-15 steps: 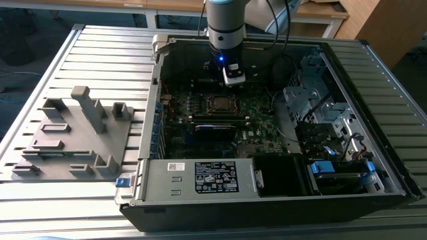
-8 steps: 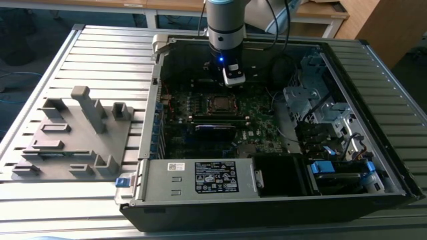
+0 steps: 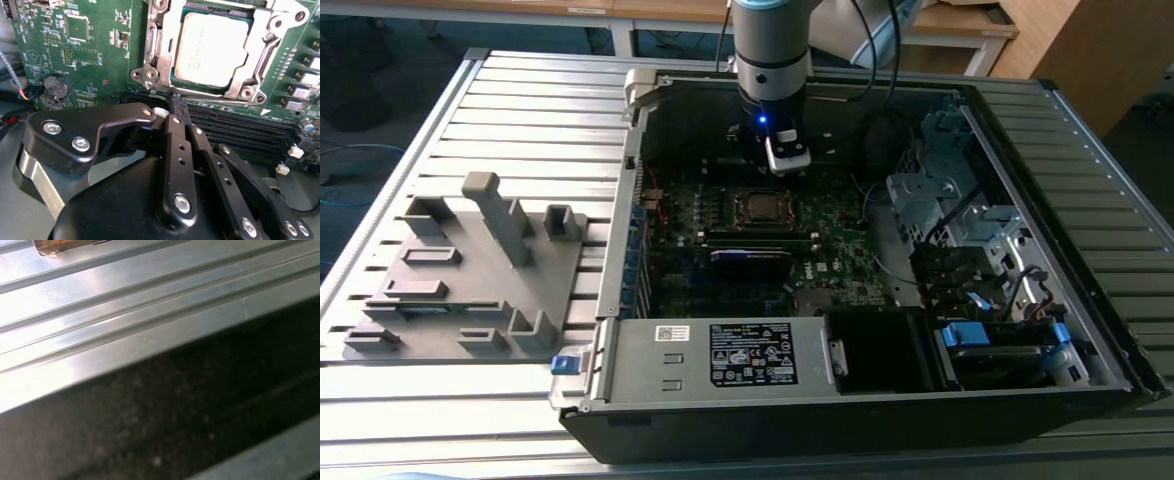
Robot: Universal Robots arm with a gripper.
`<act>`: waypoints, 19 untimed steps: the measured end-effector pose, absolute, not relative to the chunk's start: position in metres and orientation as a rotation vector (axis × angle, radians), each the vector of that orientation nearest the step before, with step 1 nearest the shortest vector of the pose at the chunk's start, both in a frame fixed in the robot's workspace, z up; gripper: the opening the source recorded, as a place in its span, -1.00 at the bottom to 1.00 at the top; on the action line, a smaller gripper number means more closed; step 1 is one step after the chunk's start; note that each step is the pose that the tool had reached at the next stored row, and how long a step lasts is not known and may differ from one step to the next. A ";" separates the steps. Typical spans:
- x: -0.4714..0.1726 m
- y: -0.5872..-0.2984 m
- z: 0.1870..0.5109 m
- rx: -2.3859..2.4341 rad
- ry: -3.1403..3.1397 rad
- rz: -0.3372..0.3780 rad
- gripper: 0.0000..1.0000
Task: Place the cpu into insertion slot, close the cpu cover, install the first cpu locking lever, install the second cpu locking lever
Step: 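Install the first cpu locking lever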
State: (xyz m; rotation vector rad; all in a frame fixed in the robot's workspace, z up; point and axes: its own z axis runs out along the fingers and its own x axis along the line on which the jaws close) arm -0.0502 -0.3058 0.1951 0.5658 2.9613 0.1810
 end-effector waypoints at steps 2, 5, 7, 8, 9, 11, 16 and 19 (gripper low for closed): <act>-0.050 -0.306 0.195 0.566 2.961 0.181 -0.79; -0.050 -0.306 0.197 0.566 2.961 0.180 -0.79; -0.050 -0.306 0.199 0.566 2.961 0.181 -0.79; -0.050 -0.306 0.200 0.565 2.961 0.181 -0.79; -0.050 -0.306 0.201 0.565 2.961 0.181 -0.79; -0.051 -0.306 0.201 0.566 2.961 0.187 -0.79; -0.053 -0.306 0.201 0.567 2.956 0.223 -0.79; -0.053 -0.306 0.201 0.563 2.942 0.227 -0.79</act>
